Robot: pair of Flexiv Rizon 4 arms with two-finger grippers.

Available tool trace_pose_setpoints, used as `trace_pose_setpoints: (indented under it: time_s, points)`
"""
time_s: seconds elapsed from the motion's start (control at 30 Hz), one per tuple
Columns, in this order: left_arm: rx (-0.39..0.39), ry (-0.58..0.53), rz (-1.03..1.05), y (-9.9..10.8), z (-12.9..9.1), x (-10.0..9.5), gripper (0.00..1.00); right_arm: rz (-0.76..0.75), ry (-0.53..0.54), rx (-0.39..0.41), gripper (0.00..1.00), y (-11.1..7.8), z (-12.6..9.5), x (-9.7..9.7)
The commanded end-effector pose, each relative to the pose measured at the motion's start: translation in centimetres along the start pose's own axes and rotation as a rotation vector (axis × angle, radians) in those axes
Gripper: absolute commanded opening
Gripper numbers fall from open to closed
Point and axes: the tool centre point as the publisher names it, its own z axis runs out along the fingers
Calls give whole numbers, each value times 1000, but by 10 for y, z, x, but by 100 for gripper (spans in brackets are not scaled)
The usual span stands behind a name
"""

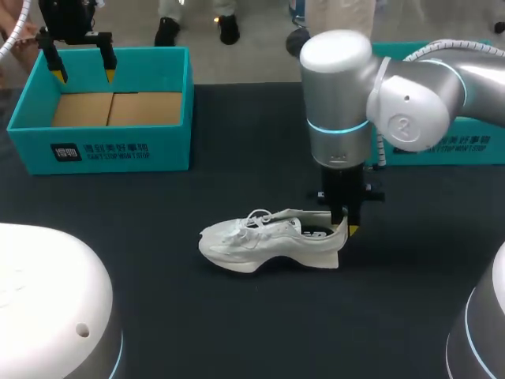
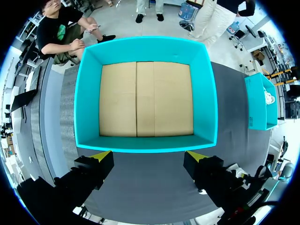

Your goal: Take the shoe out of the shoebox, open the shoe tongue, remove and reinsert the insole, then place the shoe into the shoebox

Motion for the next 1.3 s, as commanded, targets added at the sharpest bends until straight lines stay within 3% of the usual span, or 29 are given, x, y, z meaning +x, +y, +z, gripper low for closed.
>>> trace_pose_setpoints:
  time_s: [0.03,0.13,0.17,0.2,0.3,0.33,0.4,0.43,0.7,0.93,1.3]
  points:
    - [0,0,0,0,0,0,100,10,5,9,0,3,5,4]
    - [0,0,0,0,0,0,100,14,6,11,0,3,4,3]
    - [0,0,0,0,0,0,100,15,7,11,7,3,3,3]
    - [0,0,0,0,0,0,100,16,8,10,23,3,2,2]
    - [0,0,0,0,0,0,100,13,12,4,48,2,-3,2]
    - [0,0,0,0,0,0,100,10,17,2,69,2,-5,1]
    - [0,0,0,0,0,0,100,10,18,-4,85,0,-7,1]
    - [0,0,0,0,0,0,100,6,28,-10,100,-1,-9,0]
    - [0,0,0,0,0,0,100,-85,132,-68,100,-5,-31,-4]
    - [0,0,0,0,0,0,100,-276,217,-138,100,0,-47,-8]
    - [0,0,0,0,0,0,100,-790,323,-141,100,4,-66,-16]
